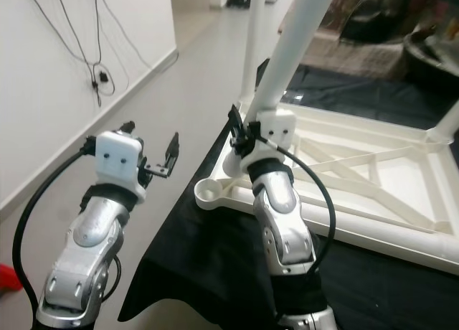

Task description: Building children table

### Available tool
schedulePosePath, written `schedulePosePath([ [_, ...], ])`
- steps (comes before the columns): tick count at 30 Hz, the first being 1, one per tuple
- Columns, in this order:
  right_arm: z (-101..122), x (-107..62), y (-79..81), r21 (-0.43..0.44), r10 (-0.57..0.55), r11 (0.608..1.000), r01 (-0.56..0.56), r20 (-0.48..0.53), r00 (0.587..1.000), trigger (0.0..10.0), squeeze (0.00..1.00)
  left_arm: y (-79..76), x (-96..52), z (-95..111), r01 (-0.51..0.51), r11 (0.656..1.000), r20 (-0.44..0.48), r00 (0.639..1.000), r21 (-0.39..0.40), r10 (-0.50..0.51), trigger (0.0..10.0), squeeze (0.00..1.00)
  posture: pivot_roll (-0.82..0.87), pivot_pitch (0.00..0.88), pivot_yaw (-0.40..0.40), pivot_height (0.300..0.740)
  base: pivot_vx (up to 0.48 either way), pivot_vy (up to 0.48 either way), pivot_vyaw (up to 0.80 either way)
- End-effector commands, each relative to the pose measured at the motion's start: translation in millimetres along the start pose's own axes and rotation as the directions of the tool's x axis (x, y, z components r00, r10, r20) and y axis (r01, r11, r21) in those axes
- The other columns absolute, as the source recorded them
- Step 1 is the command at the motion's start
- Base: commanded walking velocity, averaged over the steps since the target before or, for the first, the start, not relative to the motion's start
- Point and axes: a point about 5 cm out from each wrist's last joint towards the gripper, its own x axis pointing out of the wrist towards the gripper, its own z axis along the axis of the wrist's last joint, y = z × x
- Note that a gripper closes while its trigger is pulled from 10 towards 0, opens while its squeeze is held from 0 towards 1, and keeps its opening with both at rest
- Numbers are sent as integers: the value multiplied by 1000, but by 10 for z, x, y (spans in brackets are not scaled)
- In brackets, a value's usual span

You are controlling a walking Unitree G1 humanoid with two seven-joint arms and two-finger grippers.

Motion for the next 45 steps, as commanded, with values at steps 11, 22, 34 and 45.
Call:
schedulePosePath([
  [11,139,9,-26,18,4,1000,-5,77,997,10000,0,16,-44,-84,-15,1000,-47,999,-12,14,10000,0,58,143,-30,740,0,0,0],
  [22,93,-2,-6,55,60,996,-63,56,997,10000,0,10,-157,-164,-13,1000,-87,996,-23,11,10000,0,59,152,-39,740,0,0,0],
  [34,13,368,-64,131,257,957,-257,22,966,10000,0,-100,-481,-279,129,991,-153,979,-37,-134,10000,0,80,213,-60,740,0,0,0],
  [45,244,887,-236,216,435,875,-433,39,900,10000,0,-226,-654,-179,134,986,-188,971,-96,-151,10000,0,100,347,-75,740,0,0,0],
])
